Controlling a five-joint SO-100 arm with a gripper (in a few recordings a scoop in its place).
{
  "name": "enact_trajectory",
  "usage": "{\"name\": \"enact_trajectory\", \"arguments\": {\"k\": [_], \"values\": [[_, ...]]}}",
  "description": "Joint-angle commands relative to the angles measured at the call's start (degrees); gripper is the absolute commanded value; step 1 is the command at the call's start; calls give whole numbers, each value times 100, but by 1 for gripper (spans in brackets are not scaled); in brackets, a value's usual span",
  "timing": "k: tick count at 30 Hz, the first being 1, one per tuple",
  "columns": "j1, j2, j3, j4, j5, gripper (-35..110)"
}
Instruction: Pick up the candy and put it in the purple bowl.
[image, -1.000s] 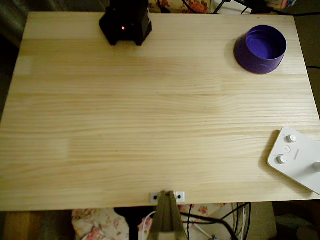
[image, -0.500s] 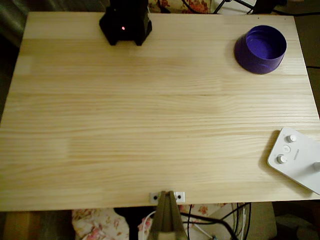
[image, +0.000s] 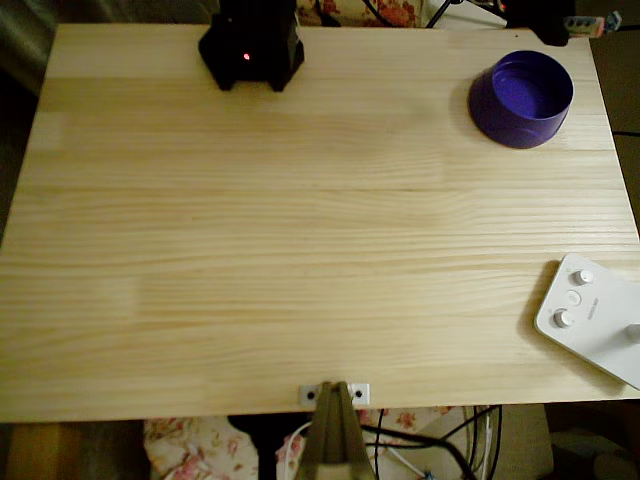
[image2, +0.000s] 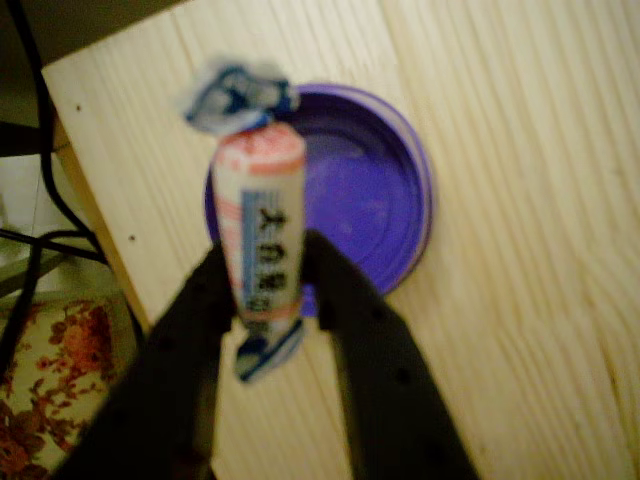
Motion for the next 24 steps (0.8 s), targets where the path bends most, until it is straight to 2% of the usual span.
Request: {"name": "enact_trajectory", "arguments": {"k": [1, 24], "values": [[-114, 26, -712, -88, 26, 4], [-237, -308, -791, -185, -272, 4]]}}
